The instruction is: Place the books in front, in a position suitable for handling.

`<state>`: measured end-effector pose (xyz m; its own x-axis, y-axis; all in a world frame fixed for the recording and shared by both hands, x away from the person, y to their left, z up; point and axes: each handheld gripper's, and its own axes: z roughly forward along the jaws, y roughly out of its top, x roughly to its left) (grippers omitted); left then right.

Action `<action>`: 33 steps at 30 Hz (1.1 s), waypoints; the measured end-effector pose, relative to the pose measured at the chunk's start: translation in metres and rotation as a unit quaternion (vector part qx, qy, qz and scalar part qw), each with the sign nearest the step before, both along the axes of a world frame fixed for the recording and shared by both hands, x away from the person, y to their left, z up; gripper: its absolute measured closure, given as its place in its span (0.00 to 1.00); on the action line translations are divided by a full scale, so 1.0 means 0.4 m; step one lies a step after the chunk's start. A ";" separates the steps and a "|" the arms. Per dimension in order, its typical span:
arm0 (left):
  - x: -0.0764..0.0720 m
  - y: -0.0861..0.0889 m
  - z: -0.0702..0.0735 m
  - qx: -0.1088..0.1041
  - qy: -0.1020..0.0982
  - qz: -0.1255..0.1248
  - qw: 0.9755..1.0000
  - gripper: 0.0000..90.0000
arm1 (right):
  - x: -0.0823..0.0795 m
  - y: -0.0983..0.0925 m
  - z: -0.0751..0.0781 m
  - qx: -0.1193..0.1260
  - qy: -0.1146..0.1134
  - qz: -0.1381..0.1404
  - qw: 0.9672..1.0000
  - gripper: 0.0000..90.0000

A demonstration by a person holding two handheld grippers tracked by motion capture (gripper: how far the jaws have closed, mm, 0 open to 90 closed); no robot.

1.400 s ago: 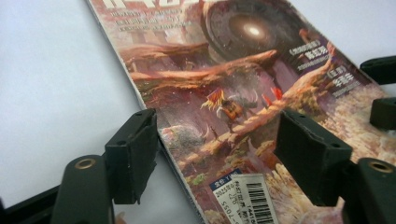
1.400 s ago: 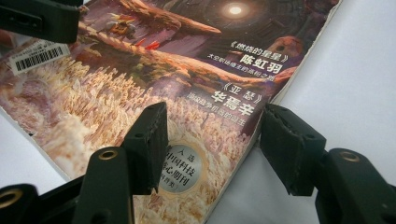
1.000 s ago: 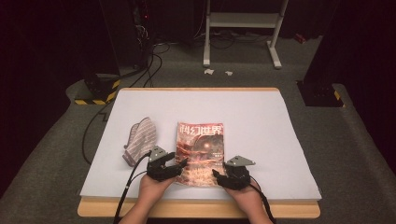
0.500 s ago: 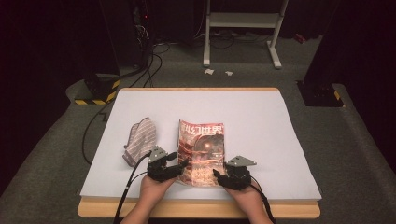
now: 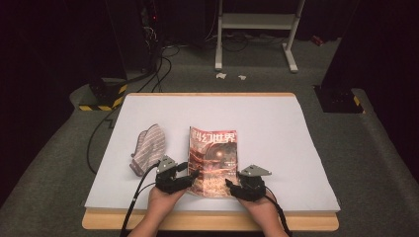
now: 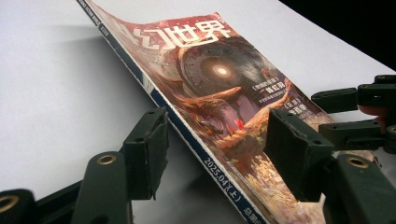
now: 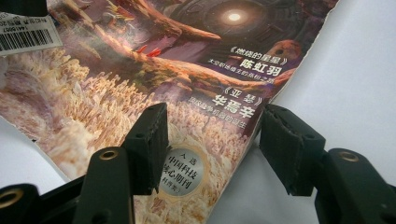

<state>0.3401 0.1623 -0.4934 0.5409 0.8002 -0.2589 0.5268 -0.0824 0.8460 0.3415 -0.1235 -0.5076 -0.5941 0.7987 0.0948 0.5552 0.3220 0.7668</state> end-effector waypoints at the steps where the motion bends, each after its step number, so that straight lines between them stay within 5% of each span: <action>1: -0.001 0.000 -0.001 0.000 0.000 0.000 1.000 0.44 | 0.000 0.000 0.000 0.001 0.001 -0.001 1.000 0.47; 5: 0.000 -0.003 -0.009 -0.007 0.019 -0.024 0.999 0.48 | 0.000 0.000 0.000 0.000 0.000 -0.001 1.000 0.47; 16: -0.012 0.000 -0.002 -0.001 0.004 -0.024 1.000 0.46 | 0.003 -0.003 0.000 0.008 0.001 0.000 1.000 0.45; 24: -0.023 0.004 0.004 0.003 -0.007 -0.030 1.000 0.46 | -0.013 -0.014 0.022 0.010 -0.050 -0.008 0.999 0.44; 33: -0.025 0.014 0.004 0.002 -0.006 -0.042 0.999 0.46 | -0.046 0.012 0.042 0.016 -0.080 0.028 0.996 0.42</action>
<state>0.3300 0.1680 -0.4917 0.6099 0.7523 -0.2492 0.5076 -0.1293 0.8518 0.3230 -0.1186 -0.4908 -0.6471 0.7622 0.0193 0.4064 0.3234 0.8546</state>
